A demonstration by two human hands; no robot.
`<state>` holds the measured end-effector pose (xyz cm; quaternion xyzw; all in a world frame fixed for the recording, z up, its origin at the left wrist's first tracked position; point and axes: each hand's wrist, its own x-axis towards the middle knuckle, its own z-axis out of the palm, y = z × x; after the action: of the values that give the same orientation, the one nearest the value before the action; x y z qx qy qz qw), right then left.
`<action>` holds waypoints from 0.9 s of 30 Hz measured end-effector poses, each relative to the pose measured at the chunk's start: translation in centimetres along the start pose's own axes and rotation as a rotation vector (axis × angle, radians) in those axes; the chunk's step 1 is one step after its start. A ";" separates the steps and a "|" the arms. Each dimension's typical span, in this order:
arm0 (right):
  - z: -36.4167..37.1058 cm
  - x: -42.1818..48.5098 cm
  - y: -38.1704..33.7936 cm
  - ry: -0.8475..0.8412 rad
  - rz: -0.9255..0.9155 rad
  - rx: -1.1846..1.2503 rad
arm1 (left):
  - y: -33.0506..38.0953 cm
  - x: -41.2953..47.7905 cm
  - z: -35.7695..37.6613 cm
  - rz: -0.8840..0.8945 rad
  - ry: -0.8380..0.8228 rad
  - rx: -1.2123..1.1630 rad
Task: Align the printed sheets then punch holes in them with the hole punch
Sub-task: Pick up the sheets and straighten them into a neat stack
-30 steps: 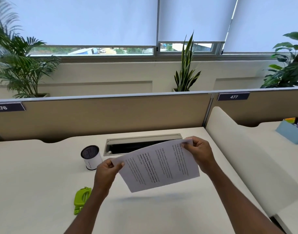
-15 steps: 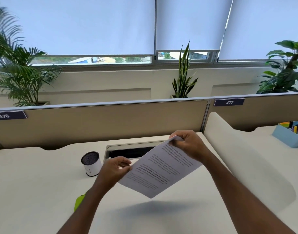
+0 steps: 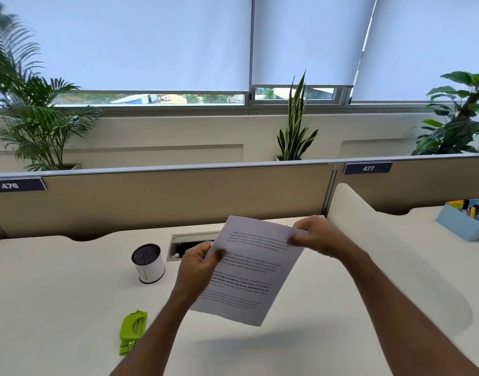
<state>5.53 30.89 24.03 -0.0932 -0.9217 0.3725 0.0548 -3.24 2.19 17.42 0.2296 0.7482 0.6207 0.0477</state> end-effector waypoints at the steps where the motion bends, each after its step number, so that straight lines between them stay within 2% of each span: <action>1: 0.1 0.0 0.4 -0.001 0.002 0.080 | -0.1 0.0 -0.1 -0.021 0.005 -0.033; 6: 2.0 0.0 1.4 0.107 0.019 0.566 | -0.7 0.1 0.0 -0.096 0.034 -0.187; 10: 3.1 0.2 2.4 0.170 -0.009 0.824 | -1.4 0.1 -0.4 -0.136 0.067 -0.254; 16: 4.2 0.7 1.7 0.190 -0.064 0.964 | -2.1 0.1 -0.4 -0.158 0.074 -0.344; 22: 5.4 0.6 0.4 0.247 -0.135 0.976 | -2.4 -0.2 0.7 -0.067 0.097 -0.151; 27: 7.9 0.1 1.6 0.288 -0.074 0.965 | -4.4 -1.1 1.5 -0.078 0.137 0.071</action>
<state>4.29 26.73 17.28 -0.0751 -0.6303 0.7373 0.2313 -3.00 2.58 12.67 0.1590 0.7796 0.6056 0.0125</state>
